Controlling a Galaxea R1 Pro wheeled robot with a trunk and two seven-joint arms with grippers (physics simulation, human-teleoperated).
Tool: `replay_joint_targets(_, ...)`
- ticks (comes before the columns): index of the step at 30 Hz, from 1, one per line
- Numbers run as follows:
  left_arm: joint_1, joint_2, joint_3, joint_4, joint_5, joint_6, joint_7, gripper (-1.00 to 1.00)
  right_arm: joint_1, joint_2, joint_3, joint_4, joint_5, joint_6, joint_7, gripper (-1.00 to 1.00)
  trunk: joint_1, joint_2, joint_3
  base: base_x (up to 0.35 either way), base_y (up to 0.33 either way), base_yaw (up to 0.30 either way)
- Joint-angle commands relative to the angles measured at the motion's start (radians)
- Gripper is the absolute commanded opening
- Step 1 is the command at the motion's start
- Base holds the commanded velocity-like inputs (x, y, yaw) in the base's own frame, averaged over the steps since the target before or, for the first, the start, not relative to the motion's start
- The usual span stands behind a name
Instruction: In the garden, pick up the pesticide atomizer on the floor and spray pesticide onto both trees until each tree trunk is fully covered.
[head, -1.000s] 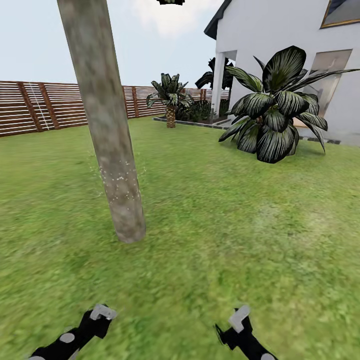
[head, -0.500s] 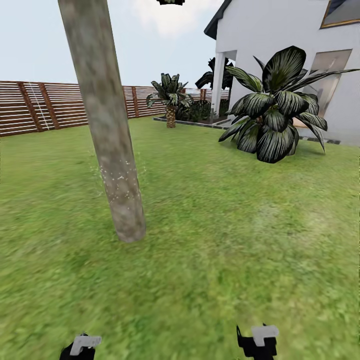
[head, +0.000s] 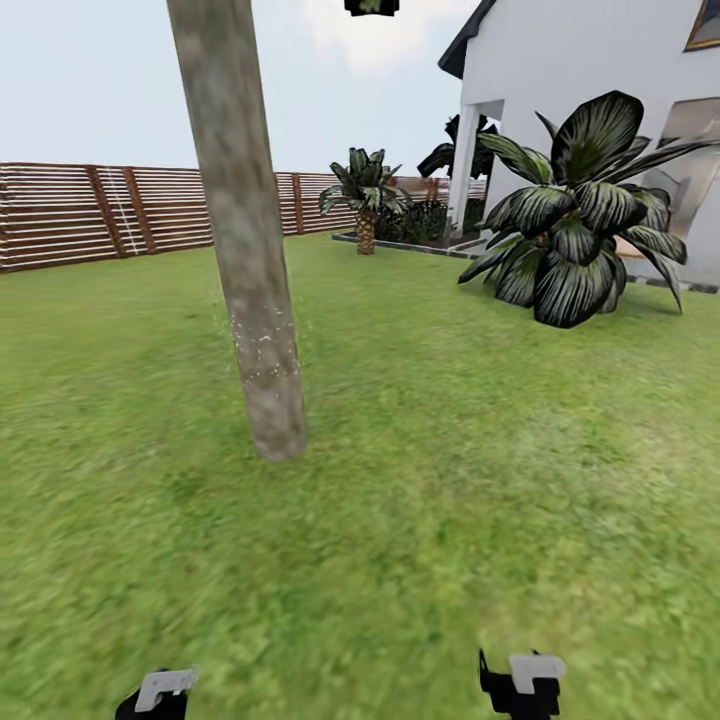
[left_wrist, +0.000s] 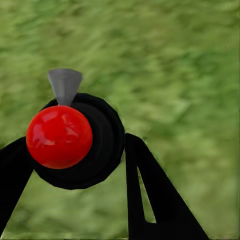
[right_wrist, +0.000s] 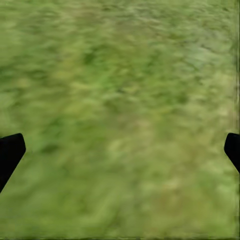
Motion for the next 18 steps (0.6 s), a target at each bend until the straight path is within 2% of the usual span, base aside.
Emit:
replay_joint_targets(1, -0.001, 0.001, -0.009, 0.001, 0.012, -0.003, -0.001, -1.00, 0.000, 0.001, 0.009, 0.001, 0.000, 0.000, -0.022, 1.00, -0.001, 0.000, -0.001, -0.267, -0.221, 0.280)
replay_joint_targets(4, -0.001, -0.002, -0.009, 0.001, 0.018, -0.004, -0.001, -1.00, 0.000, 0.003, 0.009, 0.001, 0.000, 0.000, -0.064, 1.00, -0.001, 0.000, -0.001, -0.281, -0.179, 0.281)
replay_joint_targets(8, -0.001, -0.004, -0.009, 0.001, 0.025, -0.002, 0.000, -1.00, 0.012, 0.005, 0.010, 0.001, 0.000, 0.001, -0.069, 1.00, -0.001, 0.000, -0.001, -0.295, -0.143, 0.281)
replay_joint_targets(11, -0.001, -0.004, -0.009, 0.002, 0.052, -0.003, -0.001, -1.00, 0.013, 0.008, 0.011, 0.001, 0.000, 0.001, -0.068, 1.00, -0.001, 0.000, -0.001, -0.293, -0.166, 0.282)
replay_joint_targets(18, -0.001, -0.004, -0.009, 0.001, 0.057, -0.004, -0.001, -1.00, 0.014, 0.015, 0.010, 0.001, 0.000, 0.001, -0.068, 1.00, -0.001, 0.000, -0.001, -0.243, -0.206, 0.282)
